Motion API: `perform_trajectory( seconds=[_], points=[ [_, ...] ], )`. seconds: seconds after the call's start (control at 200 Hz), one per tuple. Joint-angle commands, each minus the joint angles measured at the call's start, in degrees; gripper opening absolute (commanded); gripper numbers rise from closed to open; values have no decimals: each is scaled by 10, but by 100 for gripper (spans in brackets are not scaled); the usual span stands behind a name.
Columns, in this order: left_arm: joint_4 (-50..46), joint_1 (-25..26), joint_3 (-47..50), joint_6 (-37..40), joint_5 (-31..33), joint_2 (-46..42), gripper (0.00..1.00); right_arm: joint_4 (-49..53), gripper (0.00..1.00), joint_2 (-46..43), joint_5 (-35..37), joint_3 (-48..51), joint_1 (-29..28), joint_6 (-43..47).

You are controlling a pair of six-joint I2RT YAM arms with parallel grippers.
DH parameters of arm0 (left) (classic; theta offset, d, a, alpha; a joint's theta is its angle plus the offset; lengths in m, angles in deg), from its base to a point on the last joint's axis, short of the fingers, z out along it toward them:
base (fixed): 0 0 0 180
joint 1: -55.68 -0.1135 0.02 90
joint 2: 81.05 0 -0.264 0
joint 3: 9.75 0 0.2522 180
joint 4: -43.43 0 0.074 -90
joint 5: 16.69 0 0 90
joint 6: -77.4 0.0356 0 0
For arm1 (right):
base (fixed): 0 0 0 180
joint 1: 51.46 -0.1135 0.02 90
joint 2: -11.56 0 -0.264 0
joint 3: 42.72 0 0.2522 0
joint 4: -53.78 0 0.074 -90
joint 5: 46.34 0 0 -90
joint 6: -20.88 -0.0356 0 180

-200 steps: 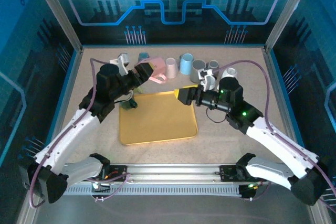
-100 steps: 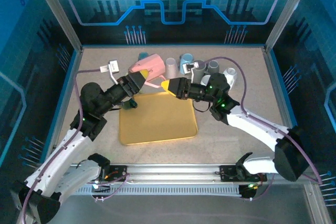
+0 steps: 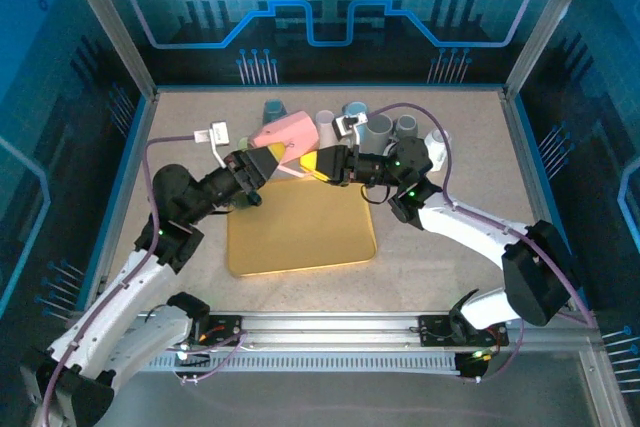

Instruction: Turn the mug right side up

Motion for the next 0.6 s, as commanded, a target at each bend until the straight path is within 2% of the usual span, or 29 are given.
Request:
perform_trajectory(
  seconds=[0.0,0.06,0.135,0.215,0.31,0.355,0.42,0.5,0.595],
  points=[
    [45,1,8,9,-19,-20,42,-29,12,-8,0,-18,-1,14],
    [29,1,9,16,-23,-23,49,-12,4,-17,5,-13,0,26],
    [-13,1,11,30,-14,-39,79,33,0,-38,13,-8,1,59],
    [-88,1,15,55,21,-74,98,122,0,-71,29,-1,6,119],
    [-182,1,13,91,62,-121,99,335,0,-127,80,-17,8,257],
    [-244,1,-1,113,83,-134,99,465,0,-149,130,-35,2,338],
    [-342,1,-29,140,121,-141,99,595,0,-166,212,-66,-18,440],
    [-445,1,-65,172,168,-133,99,696,0,-160,312,-104,-56,541],
    [-535,1,-101,200,219,-127,99,767,0,-128,421,-140,-96,618]
  ],
)
